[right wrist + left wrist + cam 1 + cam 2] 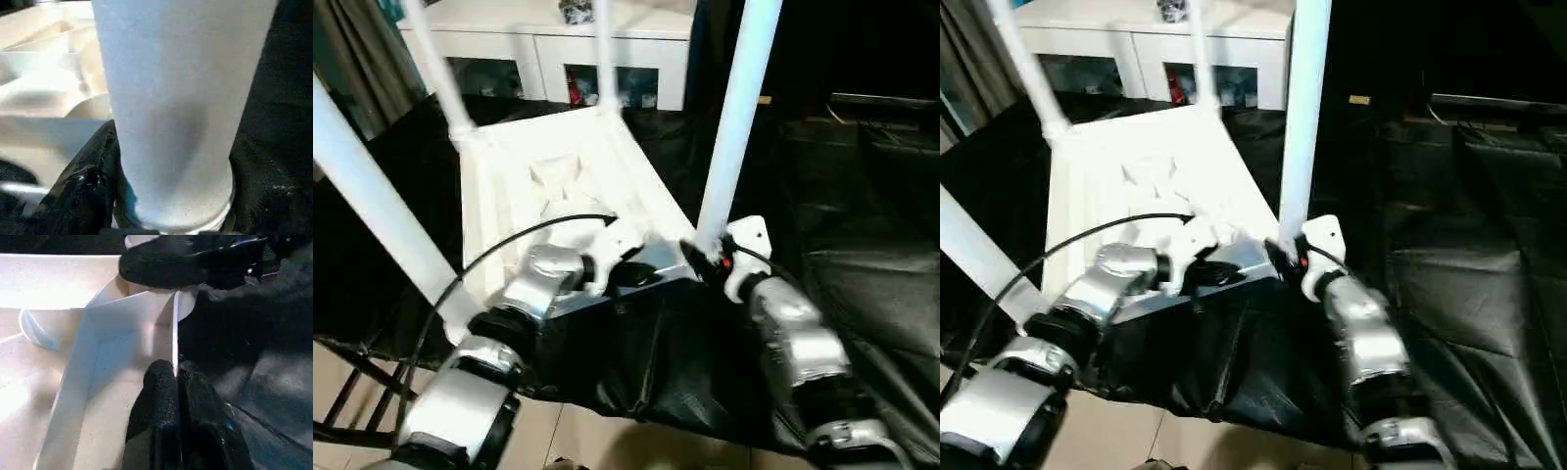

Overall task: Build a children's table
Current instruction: Rotate leg to tighten

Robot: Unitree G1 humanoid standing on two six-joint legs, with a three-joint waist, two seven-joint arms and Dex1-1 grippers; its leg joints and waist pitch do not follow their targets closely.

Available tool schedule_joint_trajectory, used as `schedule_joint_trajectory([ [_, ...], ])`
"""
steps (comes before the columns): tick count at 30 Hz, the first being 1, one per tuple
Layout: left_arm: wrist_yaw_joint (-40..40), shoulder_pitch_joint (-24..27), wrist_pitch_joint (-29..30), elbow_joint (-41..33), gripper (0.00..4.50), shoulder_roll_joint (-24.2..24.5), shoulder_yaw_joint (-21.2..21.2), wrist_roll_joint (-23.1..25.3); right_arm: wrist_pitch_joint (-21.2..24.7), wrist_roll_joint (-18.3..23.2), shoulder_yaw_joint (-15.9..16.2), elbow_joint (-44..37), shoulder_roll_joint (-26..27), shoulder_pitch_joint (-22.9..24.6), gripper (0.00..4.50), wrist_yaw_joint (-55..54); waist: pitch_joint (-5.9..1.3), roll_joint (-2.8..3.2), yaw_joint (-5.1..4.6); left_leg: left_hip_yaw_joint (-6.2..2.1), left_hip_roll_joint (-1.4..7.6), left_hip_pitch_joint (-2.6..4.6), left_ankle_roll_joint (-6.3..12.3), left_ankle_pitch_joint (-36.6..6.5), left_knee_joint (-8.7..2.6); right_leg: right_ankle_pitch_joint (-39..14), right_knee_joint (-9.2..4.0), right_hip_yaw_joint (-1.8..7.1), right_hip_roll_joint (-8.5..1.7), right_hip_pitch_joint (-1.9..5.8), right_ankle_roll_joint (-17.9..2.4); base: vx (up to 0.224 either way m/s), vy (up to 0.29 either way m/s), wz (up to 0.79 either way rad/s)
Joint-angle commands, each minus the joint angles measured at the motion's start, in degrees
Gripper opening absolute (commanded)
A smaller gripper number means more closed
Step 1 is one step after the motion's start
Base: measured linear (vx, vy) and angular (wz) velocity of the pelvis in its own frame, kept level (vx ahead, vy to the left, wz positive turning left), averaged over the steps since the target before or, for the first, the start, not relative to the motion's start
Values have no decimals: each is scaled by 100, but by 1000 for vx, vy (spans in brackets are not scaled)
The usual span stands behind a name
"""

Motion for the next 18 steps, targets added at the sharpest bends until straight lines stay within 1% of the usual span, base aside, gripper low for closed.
schedule_joint_trajectory([
  [1, 136, 0, -131, -214, 0, -278, -99, -30, -22, -92, 423, -89, 301, 133, 325, 106, -362, -30, -9, -158, 236, 99, 156, -1641, -428, -1663, -504, 222, -327, 256, -1110, 0, 0, 0],
  [2, 149, 19, -133, -219, 0, -276, -100, -37, -94, -47, 394, -148, 318, 162, 339, 99, -367, -25, -9, -158, 241, 98, 180, -1611, -432, -1529, -497, 221, -325, 262, -1121, 0, 0, 0],
  [3, 133, 30, -156, -212, 0, -261, -90, -52, -151, -11, 364, -174, 309, 166, 342, 111, -374, -21, -9, -155, 244, 101, 194, -1598, -431, -1453, -494, 222, -326, 261, -1138, 0, 0, 0],
  [4, 19, 39, -227, -193, 0, -208, -88, -72, -241, 3, 361, -169, 216, 142, 349, 238, -382, -41, -7, -156, 244, 96, 230, -1547, -425, -1313, -470, 224, -331, 268, -1190, 0, 0, 0],
  [5, -17, 39, -252, -182, 0, -184, -85, -77, -276, 3, 369, -162, 171, 129, 361, 302, -378, -33, -6, -157, 243, 88, 250, -1529, -427, -1286, -472, 222, -331, 271, -1204, 0, 0, 0],
  [6, -99, 30, -353, -151, 0, -117, -82, -70, -354, -5, 373, -143, 45, 87, 380, 455, -381, -42, -11, -149, 245, 87, 283, -1515, -420, -1230, -468, 222, -330, 271, -1227, 0, 0, 0],
  [7, -188, 24, -426, -133, 0, -54, -75, -71, -414, 7, 370, -136, -74, 48, 383, 628, -379, -38, -5, -148, 240, 81, 319, -1500, -413, -1209, -468, 219, -331, 282, -1239, 0, 0, 0],
  [8, -304, 23, -465, -130, 0, 0, -67, -95, -447, 61, 361, -131, -184, 10, 383, 845, -381, -49, 0, -143, 234, 71, 359, -1460, -401, -1189, -459, 221, -336, 295, -1251, 0, 0, 0],
  [9, -415, 18, -534, -117, 0, 55, -68, -107, -479, 102, 360, -112, -298, -31, 383, 1060, -385, -77, 4, -137, 231, 65, 399, -1424, -392, -1163, -460, 219, -338, 306, -1257, 0, 0, 0],
  [10, -502, 18, -570, -114, 0, 84, -69, -126, -500, 122, 367, -99, -365, -52, 383, 1182, -388, -49, 18, -136, 243, 61, 455, -1314, -384, -1073, -445, 223, -348, 301, -1277, 0, 0, 0],
  [11, -802, 22, -636, -120, 0, 173, -62, -207, -550, 189, 403, -58, -578, -110, 383, 1603, -397, -97, 22, -127, 238, 49, 511, -1201, -366, -947, -427, 213, -338, 319, -1317, 0, 0, 0],
  [14, -1014, 17, -686, -118, 0, 242, -61, -255, -606, 230, 437, -25, -729, -146, 383, 1901, -408, -61, 54, -120, 255, 43, 632, -994, -343, -679, -377, 206, -339, 314, -1426, 0, 0, 0],
  [15, -1343, 14, -700, -133, 0, 325, -42, -355, -630, 337, 485, -10, -907, -173, 383, 2414, -410, -109, 65, -118, 258, 40, 689, -964, -340, -654, -354, 195, -337, 324, -1473, 0, 0, 0],
  [16, -1851, -7, -813, -132, 0, 526, -83, -409, -694, 435, 640, 24, -1249, -211, 383, 3298, -409, -161, 84, -94, 262, 47, 741, -963, -322, -679, -369, 199, -333, 300, -1474, 0, 0, 0],
  [17, -1956, -13, -847, -128, 0, 579, -103, -404, -694, 454, 686, 28, -1328, -218, 383, 3514, -413, -129, 131, -102, 278, 48, 775, -907, -314, -640, -346, 207, -350, 309, -1499, 0, 0, 0],
  [18, -2045, -19, -876, -124, 0, 624, -121, -400, -693, 471, 724, 31, -1396, -224, 383, 3697, -410, -115, 168, -101, 295, 59, 782, -899, -313, -610, -339, 211, -344, 292, -1524, 0, 0, 0],
])
